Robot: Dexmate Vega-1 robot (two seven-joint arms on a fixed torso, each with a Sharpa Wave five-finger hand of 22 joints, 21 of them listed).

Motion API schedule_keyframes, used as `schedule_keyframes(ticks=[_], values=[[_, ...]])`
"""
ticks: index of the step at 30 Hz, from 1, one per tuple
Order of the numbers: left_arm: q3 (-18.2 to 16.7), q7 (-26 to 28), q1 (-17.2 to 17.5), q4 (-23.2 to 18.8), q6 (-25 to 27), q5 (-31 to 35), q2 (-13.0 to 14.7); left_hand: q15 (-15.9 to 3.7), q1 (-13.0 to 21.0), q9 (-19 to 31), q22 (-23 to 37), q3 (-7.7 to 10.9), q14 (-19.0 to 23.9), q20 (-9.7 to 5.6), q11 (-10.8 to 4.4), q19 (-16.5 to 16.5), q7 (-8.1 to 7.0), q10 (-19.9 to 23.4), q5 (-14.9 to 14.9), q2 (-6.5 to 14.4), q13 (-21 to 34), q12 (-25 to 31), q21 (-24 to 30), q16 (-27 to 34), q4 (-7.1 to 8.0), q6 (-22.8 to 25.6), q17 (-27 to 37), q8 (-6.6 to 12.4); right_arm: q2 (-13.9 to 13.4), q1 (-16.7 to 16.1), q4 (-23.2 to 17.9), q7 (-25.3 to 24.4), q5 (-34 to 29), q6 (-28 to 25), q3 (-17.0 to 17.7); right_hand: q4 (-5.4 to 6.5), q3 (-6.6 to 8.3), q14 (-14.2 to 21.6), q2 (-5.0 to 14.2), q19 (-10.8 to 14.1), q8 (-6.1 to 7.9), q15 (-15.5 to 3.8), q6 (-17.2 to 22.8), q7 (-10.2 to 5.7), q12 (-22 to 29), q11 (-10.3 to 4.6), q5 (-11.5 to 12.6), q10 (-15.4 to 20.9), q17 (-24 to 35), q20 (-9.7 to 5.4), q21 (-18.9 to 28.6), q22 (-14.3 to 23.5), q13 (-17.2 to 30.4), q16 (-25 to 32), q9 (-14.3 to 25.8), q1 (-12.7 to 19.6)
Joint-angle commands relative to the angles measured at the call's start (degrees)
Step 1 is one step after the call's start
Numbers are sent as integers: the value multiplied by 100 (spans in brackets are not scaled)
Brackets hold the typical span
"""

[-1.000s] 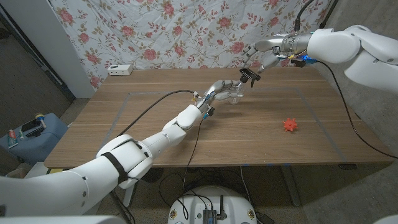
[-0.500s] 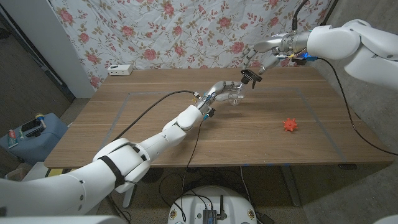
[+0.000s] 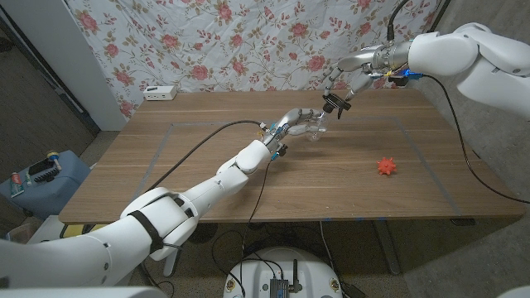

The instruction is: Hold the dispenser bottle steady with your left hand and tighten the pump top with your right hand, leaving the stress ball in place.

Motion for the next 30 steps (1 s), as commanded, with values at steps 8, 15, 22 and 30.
schedule_keyframes(ticks=[8, 15, 22, 30], values=[[9, 46, 28, -235, 219, 78, 36, -367, -340, 21, 12, 407, 44, -617, -8, 56, -231, 49, 49, 415, 11, 42, 1, 29, 396, 706, 0, 33, 130, 166, 397, 146, -137, 357, -110, 24, 5, 73, -56, 79, 36, -291, 122, 12, 49, -27, 42, 41, 27, -37, 44, 14, 1, 39, 9, -17], [32, 90, 13, -178, 206, 113, -2, -370, -341, 21, 12, 414, 44, -612, -15, 58, -227, 48, 50, 416, 12, 41, 2, 27, 393, 718, 0, 37, 175, 215, 416, 323, -27, 272, -136, 45, -6, 82, -60, 148, 38, -285, 175, 12, 54, 2, 58, 50, 35, -36, 63, 15, 0, 43, 4, -60], [56, 123, -13, -123, 191, 148, -28, -366, -343, 21, 12, 422, 43, -605, -20, 59, -218, 50, 51, 420, 17, 43, 1, 26, 391, 707, 0, 31, 218, 283, 382, 499, 31, 135, -195, 102, -53, 41, -75, 174, 20, -226, 206, 11, 44, 80, 68, 28, 48, -12, 59, 18, -8, 31, -7, -190], [70, 132, -41, -74, 203, 150, -48, -368, -341, 22, 12, 427, 35, -604, -15, 60, -220, 50, 51, 415, 18, 42, 1, 22, 385, 711, -2, 31, 266, 346, 420, 631, 163, 10, -246, 161, -122, -4, -110, 194, -28, -150, 175, 12, 22, 179, 74, -36, 61, 25, 52, 20, -17, 19, -22, -360]])
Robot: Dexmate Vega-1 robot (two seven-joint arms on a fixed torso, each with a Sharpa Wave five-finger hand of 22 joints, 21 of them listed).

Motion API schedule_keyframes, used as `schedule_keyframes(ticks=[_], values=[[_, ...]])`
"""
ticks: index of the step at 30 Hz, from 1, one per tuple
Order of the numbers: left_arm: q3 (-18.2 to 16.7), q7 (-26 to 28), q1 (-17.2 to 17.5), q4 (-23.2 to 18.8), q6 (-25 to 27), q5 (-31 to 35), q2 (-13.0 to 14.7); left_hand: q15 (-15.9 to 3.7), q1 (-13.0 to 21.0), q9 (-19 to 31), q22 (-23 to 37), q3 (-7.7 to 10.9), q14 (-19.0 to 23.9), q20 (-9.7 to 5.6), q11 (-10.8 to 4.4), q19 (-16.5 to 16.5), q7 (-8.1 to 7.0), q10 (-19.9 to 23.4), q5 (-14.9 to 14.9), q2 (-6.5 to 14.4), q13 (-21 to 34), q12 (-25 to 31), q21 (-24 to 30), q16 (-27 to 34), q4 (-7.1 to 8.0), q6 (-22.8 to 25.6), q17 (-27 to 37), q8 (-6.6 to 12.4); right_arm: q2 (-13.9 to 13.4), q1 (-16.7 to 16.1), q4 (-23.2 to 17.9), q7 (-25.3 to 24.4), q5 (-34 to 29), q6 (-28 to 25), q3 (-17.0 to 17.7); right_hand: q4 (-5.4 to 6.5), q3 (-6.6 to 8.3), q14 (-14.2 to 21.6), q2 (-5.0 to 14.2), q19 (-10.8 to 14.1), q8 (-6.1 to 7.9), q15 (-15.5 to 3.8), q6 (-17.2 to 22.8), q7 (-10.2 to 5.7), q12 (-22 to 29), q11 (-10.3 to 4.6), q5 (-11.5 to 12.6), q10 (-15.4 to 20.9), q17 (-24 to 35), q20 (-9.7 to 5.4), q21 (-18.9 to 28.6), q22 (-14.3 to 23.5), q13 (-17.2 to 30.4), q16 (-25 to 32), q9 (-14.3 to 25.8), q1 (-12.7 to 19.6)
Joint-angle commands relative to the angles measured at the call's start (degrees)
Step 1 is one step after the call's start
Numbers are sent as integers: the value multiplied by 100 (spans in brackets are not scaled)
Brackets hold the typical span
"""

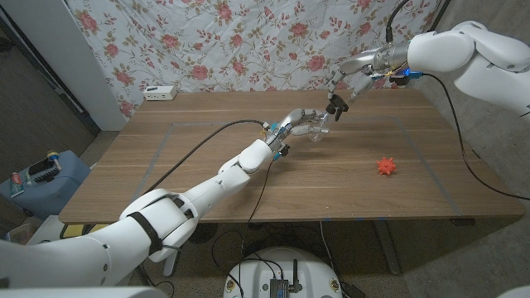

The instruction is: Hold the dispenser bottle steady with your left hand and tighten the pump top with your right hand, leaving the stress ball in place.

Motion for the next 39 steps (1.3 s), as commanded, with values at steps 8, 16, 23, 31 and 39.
schedule_keyframes(ticks=[8, 16, 23, 31, 39], values=[[55, 8, -142, 300, -81, 2, -131, -357, -349, 22, 12, 435, 44, -599, -20, 57, -283, 48, 18, 427, 23, 38, 0, 27, 391, 656, 0, 22, 99, 120, 96, 259, 259, -298, -124, 117, -89, -107, -25, 50, -106, -75, -73, -6, -18, 189, 38, -44, 49, 37, -1, 23, 2, -16, -23, -252], [82, -24, -244, 542, -169, -28, -225, -361, -346, 22, 12, 443, 41, -595, -13, 57, -290, 52, 19, 426, 21, 38, 0, 25, 385, 657, -1, 21, 115, 170, 144, 319, 345, -427, -177, 166, -142, -163, -35, 40, -169, -16, -172, -4, -27, 265, 37, -87, 60, 64, -10, 25, -4, -27, -31, -404], [127, -55, -389, 898, -333, -47, -356, -355, -347, 23, 12, 449, 38, -587, -17, 63, -286, 50, 18, 427, 24, 37, 1, 24, 383, 658, -1, 21, 104, 194, 131, 320, 383, -549, -196, 205, -185, -194, -40, 25, -221, 23, -264, -2, -29, 334, 33, -116, 67, 82, -17, 27, -8, -29, -34, -529], [187, -108, -571, 1361, -571, -88, -528, -361, -351, 23, 12, 453, 38, -585, -13, 63, -293, 54, 17, 427, 23, 37, 1, 24, 382, 657, -1, 20, 95, 243, 79, 387, 363, -744, -242, 253, -242, -225, -49, 17, -302, 55, -447, 2, -40, 468, 28, -177, 78, 93, -20, 28, -14, -25, -38, -705], [221, -95, -560, 1362, -611, -101, -533, -366, -351, 24, 12, 459, 35, -582, -18, 62, -293, 59, 17, 426, 26, 39, 0, 23, 380, 666, -1, 23, 76, 323, 11, 557, 388, -958, -288, 263, -269, -333, -48, -6, -400, 145, -765, 9, -68, 514, 35, -297, 92, 111, -25, 29, -19, -45, -41, -831]])
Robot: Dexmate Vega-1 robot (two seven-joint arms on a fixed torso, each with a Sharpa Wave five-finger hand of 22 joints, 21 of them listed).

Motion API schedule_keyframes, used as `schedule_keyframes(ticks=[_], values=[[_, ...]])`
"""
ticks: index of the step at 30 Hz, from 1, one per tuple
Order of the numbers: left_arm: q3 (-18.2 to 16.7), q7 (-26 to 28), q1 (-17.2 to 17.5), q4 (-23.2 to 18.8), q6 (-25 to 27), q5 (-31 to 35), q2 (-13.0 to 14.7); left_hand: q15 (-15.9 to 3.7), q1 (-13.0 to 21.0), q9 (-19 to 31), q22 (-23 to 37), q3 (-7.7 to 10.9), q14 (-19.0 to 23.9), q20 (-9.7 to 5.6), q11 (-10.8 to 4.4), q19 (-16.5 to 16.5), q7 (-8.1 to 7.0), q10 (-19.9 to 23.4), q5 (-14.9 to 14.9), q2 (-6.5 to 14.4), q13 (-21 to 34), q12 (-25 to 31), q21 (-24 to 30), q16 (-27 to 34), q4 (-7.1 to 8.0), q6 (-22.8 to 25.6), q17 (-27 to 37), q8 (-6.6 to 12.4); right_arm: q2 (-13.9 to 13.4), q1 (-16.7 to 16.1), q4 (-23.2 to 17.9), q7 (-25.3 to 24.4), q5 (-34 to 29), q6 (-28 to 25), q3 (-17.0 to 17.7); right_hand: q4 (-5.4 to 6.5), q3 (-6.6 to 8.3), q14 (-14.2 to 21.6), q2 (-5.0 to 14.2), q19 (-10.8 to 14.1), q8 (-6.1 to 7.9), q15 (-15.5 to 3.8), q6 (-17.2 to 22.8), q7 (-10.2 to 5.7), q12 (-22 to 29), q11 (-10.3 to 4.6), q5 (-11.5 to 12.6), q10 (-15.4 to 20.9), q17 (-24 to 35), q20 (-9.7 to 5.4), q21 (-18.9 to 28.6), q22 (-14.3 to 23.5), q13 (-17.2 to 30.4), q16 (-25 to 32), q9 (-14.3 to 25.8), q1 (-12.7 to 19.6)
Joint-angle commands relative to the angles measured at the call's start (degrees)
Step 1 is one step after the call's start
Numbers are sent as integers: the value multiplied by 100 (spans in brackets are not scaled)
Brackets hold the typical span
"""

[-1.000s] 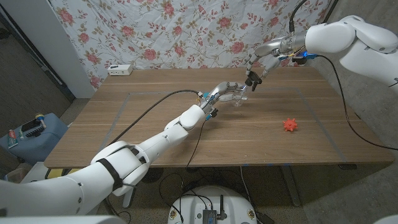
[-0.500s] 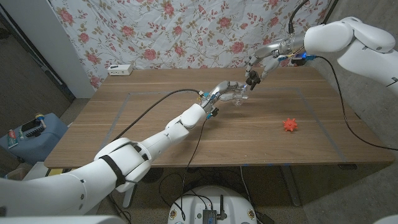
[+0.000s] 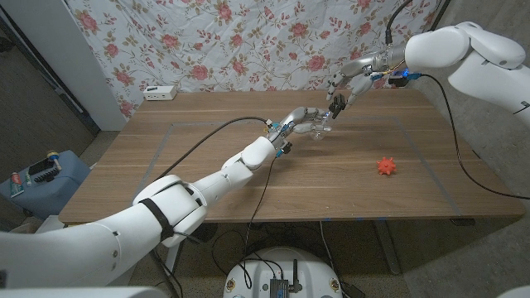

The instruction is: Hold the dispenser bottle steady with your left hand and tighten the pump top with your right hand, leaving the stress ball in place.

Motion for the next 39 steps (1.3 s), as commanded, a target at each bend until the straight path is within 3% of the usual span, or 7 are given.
schedule_keyframes(ticks=[1, 13, 22, 27, 39], values=[[65, -19, -74, 219, -142, -37, -85, -371, -350, 24, 12, 435, 32, -601, -14, 41, -314, 49, 30, 423, 26, 18, 0, 22, 402, 610, -1, 24, -31, 93, -89, 184, 35, -284, -62, 11, -18, -62, -3, -13, -63, 37, -181, -2, -31, 12, 37, -68, 14, 35, -26, 29, 7, -25, 11, -57], [60, 51, 52, -136, -4, 24, 47, -357, -364, 24, 12, 442, 43, -595, -21, 37, -288, 61, 30, 428, 30, 22, -2, 27, 408, 631, 1, 30, -91, 118, -224, 255, -1, -525, -92, 47, -55, -113, 4, -54, -66, 70, -352, -6, -16, 115, 25, -83, 21, 69, -33, 30, 5, -23, 20, -207], [51, 56, 78, -242, 51, 54, 96, -351, -359, 24, 12, 455, 48, -590, -31, 36, -297, 63, 31, 439, 40, 27, -2, 28, 406, 632, 1, 29, -156, 27, -324, 135, -49, -656, -34, 143, -135, -99, 6, -33, -19, 89, -351, 3, -9, 200, -8, -109, 22, 85, -19, 30, 3, -2, 39, -462], [36, 47, 86, -262, 84, 41, 105, -361, -357, 24, 11, 461, 48, -593, -26, 38, -312, 69, 31, 439, 42, 29, -1, 27, 403, 632, 1, 28, -195, -56, -373, 6, -57, -696, 19, 224, -224, -58, -31, 0, 42, 110, -275, 8, 24, 267, -32, -55, 19, 108, -8, 30, 1, 21, 57, -706], [31, 4, 18, -58, 49, -5, 34, -359, -366, 25, 11, 465, 48, -594, -28, 40, -303, 73, 29, 431, 44, 29, -1, 25, 401, 649, 0, 33, -187, -92, -369, -76, -33, -798, 22, 335, -346, 29, -73, 86, 197, 112, 75, 25, 87, 270, -40, 88, 16, 136, 11, 29, 0, 53, 78, -1077]])
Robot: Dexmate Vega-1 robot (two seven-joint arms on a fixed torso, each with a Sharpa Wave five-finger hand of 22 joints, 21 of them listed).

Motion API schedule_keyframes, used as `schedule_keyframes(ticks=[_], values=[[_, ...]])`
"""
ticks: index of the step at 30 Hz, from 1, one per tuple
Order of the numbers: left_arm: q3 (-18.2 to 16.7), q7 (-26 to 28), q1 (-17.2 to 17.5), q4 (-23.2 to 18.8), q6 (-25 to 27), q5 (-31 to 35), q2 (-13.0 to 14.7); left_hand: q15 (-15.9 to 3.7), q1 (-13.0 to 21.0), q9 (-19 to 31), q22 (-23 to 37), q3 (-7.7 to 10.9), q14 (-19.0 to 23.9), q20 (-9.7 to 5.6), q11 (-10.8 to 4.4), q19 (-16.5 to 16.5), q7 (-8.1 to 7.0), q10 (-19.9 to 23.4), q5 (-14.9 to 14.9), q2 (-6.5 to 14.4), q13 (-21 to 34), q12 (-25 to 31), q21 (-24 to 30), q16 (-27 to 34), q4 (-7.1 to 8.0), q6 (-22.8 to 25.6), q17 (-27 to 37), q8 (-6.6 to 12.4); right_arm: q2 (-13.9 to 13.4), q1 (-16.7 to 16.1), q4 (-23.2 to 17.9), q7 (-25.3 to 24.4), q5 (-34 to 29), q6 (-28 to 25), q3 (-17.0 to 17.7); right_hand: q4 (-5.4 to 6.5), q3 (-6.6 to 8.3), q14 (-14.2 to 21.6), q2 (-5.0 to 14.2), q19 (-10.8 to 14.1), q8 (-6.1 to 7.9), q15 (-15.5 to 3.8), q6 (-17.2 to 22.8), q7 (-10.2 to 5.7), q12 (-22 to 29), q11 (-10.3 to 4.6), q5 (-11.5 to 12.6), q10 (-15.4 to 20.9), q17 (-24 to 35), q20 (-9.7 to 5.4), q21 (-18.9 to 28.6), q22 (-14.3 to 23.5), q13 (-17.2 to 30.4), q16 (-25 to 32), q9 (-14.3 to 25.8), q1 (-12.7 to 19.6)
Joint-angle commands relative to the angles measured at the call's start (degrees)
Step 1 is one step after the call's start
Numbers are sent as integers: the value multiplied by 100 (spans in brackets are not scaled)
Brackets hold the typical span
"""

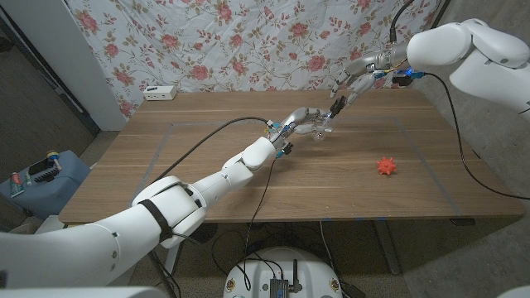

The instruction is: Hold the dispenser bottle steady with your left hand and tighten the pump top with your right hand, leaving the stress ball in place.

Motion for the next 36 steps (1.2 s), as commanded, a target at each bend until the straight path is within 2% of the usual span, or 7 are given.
schedule_keyframes(ticks=[1, 6, 16, 25, 36], values=[[-9, -37, -59, 169, -17, -41, -58, -361, -364, 25, 11, 467, 48, -592, -14, 37, -303, 61, 37, 431, 17, 44, -2, 25, 399, 642, 0, 31, -6, -53, -21, -109, 13, -122, 22, 30, -40, 83, 14, 75, 95, -5, 211, 20, 50, -11, -15, 114, 17, 21, 43, 29, -2, 30, 12, -122], [0, -41, -104, 304, -64, -60, -111, -353, -369, 25, 11, 471, 52, -589, -5, 40, -307, 61, 37, 433, 18, 44, -1, 27, 402, 640, 1, 29, -12, -69, -39, -141, -4, -194, 14, 45, -49, 157, 35, 138, 173, -24, 439, 81, 93, 26, -11, 235, 17, 49, 53, 28, -5, 54, 10, -206], [39, -51, -227, 617, -168, -92, -242, -349, -371, 25, 11, 480, 54, -592, -12, 42, -296, 60, 36, 433, 20, 42, 0, 26, 399, 642, 0, 28, -46, -155, -102, -226, 109, -397, 71, 106, -80, 298, 80, 249, 225, -86, 625, 139, 141, 50, -17, 390, 23, 60, 72, 27, -10, 103, 7, -381], [102, -60, -396, 1007, -303, -133, -387, -351, -375, 26, 11, 487, 57, -589, -6, 40, -295, 67, 36, 434, 22, 43, -1, 27, 399, 646, 1, 29, -17, -62, -164, -90, 198, -733, -2, 177, -111, 327, 138, 303, 198, -70, 602, 207, 140, 142, -33, 415, 28, 60, 71, 26, -14, 109, 8, -547], [162, -104, -476, 1174, -354, -215, -440, -344, -377, 26, 12, 498, 61, -577, -11, 41, -306, 72, 36, 440, 30, 46, 0, 28, 399, 646, 1, 28, 28, 132, -307, 118, 65, -1167, -209, 326, -200, 315, 205, 288, 90, 17, 396, 337, 109, 223, -94, 383, 31, 131, 39, 28, -20, 96, 15, -889]])
